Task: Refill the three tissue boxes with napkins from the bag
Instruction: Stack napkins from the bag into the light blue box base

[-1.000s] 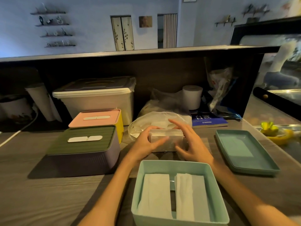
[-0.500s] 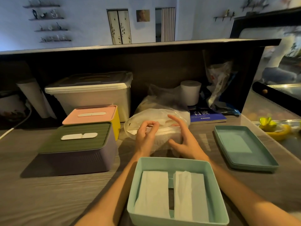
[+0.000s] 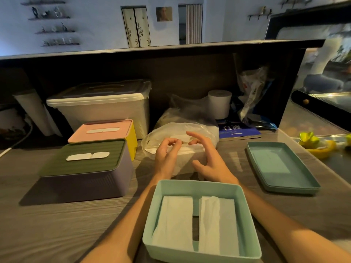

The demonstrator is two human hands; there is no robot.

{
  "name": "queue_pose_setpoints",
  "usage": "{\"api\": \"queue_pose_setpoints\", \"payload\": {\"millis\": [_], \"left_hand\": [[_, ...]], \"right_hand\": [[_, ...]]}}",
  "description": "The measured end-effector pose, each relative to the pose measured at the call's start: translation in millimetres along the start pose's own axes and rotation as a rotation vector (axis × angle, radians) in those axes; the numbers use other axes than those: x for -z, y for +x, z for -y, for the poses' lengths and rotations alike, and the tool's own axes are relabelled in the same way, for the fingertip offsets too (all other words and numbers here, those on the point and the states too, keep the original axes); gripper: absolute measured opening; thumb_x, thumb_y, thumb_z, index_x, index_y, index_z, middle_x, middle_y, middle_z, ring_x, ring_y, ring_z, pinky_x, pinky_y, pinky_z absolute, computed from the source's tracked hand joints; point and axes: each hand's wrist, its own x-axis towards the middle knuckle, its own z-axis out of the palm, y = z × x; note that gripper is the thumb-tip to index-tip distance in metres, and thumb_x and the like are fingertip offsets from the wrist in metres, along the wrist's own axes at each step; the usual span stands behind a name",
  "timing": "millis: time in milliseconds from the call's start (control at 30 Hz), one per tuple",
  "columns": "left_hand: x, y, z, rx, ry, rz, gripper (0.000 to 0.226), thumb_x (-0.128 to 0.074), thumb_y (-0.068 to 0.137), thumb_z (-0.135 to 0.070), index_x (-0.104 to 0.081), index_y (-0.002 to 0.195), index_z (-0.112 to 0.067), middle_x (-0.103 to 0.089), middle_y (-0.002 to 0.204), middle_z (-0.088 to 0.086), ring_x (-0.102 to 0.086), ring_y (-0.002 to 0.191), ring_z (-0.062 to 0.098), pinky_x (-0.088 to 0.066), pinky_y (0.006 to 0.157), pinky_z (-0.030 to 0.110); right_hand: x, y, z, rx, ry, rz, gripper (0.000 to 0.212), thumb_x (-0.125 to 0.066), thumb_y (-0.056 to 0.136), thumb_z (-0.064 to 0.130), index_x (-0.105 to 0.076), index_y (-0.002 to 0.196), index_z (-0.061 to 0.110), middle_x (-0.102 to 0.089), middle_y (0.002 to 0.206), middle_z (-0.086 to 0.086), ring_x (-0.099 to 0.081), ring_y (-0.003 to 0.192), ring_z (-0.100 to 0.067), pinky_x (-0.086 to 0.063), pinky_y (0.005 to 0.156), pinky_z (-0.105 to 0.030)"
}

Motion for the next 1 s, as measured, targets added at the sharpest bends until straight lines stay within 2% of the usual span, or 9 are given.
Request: {"api": "queue_pose_setpoints", "payload": {"millis": [67, 133, 200, 300, 433, 533, 767, 900, 1000], "left_hand": [[1, -1, -1, -0.044, 0.047, -0.001, 0.008, -0.06, 0.1, -0.02, -0.067, 0.096, -0.02, -0.068, 0.1, -0.002, -0.064, 0.099, 0.017, -0.055, 0.084, 0.033], [4, 0, -2, -0.127, 0.124, -0.01, 0.01, -0.059, 0.1, -0.016, -0.068, 0.095, -0.016, -0.069, 0.098, -0.003, -0.062, 0.098, 0.011, -0.05, 0.085, 0.026], [6, 0, -2, -0.127, 0.137, -0.005, 0.008, -0.059, 0.1, -0.017, -0.067, 0.1, -0.018, -0.068, 0.103, -0.006, -0.061, 0.101, 0.01, -0.046, 0.082, 0.022], [10, -1, -4, 0.025, 0.1, 0.059, 0.019, -0.062, 0.099, -0.029, -0.061, 0.118, -0.024, -0.063, 0.116, -0.007, -0.058, 0.107, 0.012, -0.049, 0.081, 0.025], [27, 2, -14, -0.081, 0.313, 0.282, 0.039, -0.067, 0.088, -0.05, -0.064, 0.117, -0.024, -0.066, 0.115, -0.009, -0.061, 0.11, 0.006, -0.05, 0.085, 0.017], [42, 4, -17, -0.187, 0.439, 0.426, 0.044, -0.086, 0.077, -0.031, -0.067, 0.115, -0.02, -0.068, 0.109, -0.008, -0.062, 0.096, -0.005, -0.053, 0.082, 0.016], [49, 7, -21, -0.33, 0.53, 0.404, 0.049, -0.089, 0.075, -0.025, -0.068, 0.119, -0.023, -0.067, 0.11, -0.015, -0.061, 0.102, -0.004, -0.052, 0.082, 0.014], [53, 8, -17, -0.238, 0.553, 0.413, 0.054, -0.088, 0.075, -0.03, -0.065, 0.124, -0.022, -0.065, 0.116, -0.013, -0.06, 0.107, 0.001, -0.053, 0.085, 0.015], [52, 9, -20, -0.218, 0.53, 0.403, 0.037, -0.088, 0.077, -0.027, -0.07, 0.108, -0.018, -0.069, 0.102, -0.006, -0.063, 0.092, -0.001, -0.052, 0.078, 0.014]], "right_hand": [[1, -1, 0, 0.029, -0.067, 0.045, 0.079, -0.06, 0.08, 0.021, -0.034, 0.154, 0.029, -0.046, 0.14, -0.002, -0.045, 0.131, -0.009, -0.037, 0.109, -0.015], [5, -3, 1, 0.041, -0.157, 0.05, 0.082, -0.062, 0.083, 0.015, -0.031, 0.156, 0.032, -0.044, 0.14, 0.002, -0.048, 0.118, 0.003, -0.04, 0.093, -0.006], [8, -4, -2, 0.078, -0.3, 0.058, 0.082, -0.062, 0.085, 0.023, -0.027, 0.159, 0.033, -0.042, 0.141, 0.001, -0.052, 0.103, 0.002, -0.044, 0.084, -0.008], [10, -3, -7, 0.087, -0.486, 0.143, 0.082, -0.051, 0.084, 0.046, -0.025, 0.16, 0.034, -0.042, 0.145, -0.005, -0.057, 0.102, -0.015, -0.045, 0.085, -0.017], [19, -1, -9, 0.07, -0.427, 0.131, 0.071, -0.062, 0.092, 0.037, -0.034, 0.156, 0.027, -0.048, 0.142, -0.004, -0.061, 0.108, -0.025, -0.055, 0.092, -0.041], [25, -1, -8, 0.089, -0.389, 0.12, 0.063, -0.072, 0.094, 0.021, -0.044, 0.151, 0.025, -0.054, 0.142, -0.001, -0.062, 0.112, -0.021, -0.054, 0.091, -0.037], [30, 2, -2, 0.055, -0.35, 0.052, 0.063, -0.074, 0.093, 0.022, -0.044, 0.147, 0.032, -0.052, 0.143, 0.011, -0.051, 0.123, -0.004, -0.049, 0.101, -0.022], [27, -1, -6, -0.033, -0.305, 0.106, 0.076, -0.076, 0.091, 0.026, -0.035, 0.154, 0.032, -0.047, 0.153, 0.001, -0.053, 0.132, -0.018, -0.052, 0.106, -0.036], [28, 1, -7, -0.098, -0.261, 0.06, 0.073, -0.076, 0.091, 0.024, -0.038, 0.152, 0.036, -0.061, 0.137, -0.002, -0.063, 0.116, -0.018, -0.056, 0.099, -0.04]]}}
